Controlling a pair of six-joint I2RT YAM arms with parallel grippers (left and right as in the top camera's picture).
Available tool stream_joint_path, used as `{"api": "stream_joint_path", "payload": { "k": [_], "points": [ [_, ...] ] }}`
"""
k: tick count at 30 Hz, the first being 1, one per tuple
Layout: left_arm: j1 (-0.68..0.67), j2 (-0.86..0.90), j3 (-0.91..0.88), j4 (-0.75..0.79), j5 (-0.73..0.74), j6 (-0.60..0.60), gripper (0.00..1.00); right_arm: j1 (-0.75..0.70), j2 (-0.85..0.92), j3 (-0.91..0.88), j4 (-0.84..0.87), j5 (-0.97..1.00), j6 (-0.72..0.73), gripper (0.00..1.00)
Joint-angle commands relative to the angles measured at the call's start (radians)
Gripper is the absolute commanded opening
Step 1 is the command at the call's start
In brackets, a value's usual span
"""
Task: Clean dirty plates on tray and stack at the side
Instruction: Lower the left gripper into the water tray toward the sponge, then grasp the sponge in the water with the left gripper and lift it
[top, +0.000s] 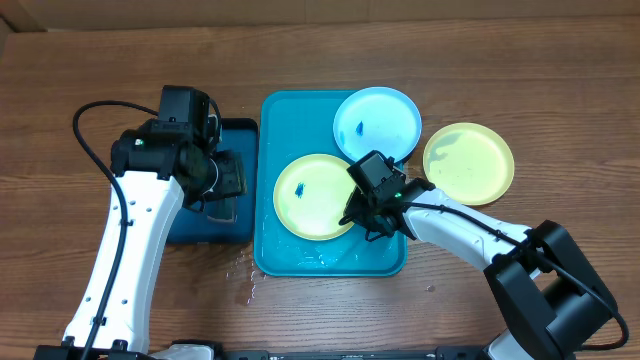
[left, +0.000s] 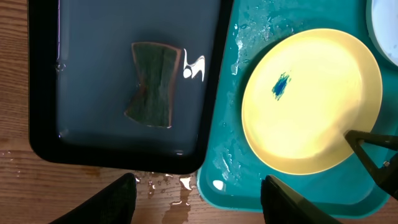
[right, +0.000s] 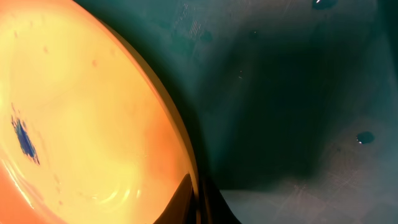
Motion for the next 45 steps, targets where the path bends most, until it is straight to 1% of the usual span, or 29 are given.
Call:
{"api": "stream_joint_path", "payload": {
  "k": [1, 22, 30, 36, 42, 44, 45],
  "points": [
    [-0.008, -0.003, 0.000, 0.003, -0.014, 0.016, 0.65, -0.005, 0.015, -0.002, -0.001, 0.010, -0.003, 0.04],
    [-0.008, -0.003, -0.016, 0.012, -0.014, 0.016, 0.65, -0.005, 0.015, -0.002, -0.002, 0.010, -0.003, 0.04],
    [-0.008, -0.003, -0.072, 0.061, -0.014, 0.016, 0.67, -0.005, 0.015, -0.002, -0.005, 0.010, -0.003, 0.04],
    [-0.008, 0.007, -0.073, 0.071, -0.014, 0.016, 0.65, -0.005, 0.015, -0.002, -0.005, 0.010, -0.002, 0.04],
    [-0.007, 0.064, -0.073, 0.087, -0.015, 0.016, 0.65, -0.005, 0.015, -0.002, -0.005, 0.010, -0.002, 0.04],
    [-0.007, 0.083, -0.073, 0.103, -0.015, 0.016, 0.63, -0.005, 0.015, -0.002, -0.005, 0.010, -0.003, 0.04],
    [-0.007, 0.092, -0.072, 0.116, -0.019, 0.016, 0.61, -0.005, 0.015, -0.002, -0.005, 0.010, -0.003, 0.04]
  ]
}}
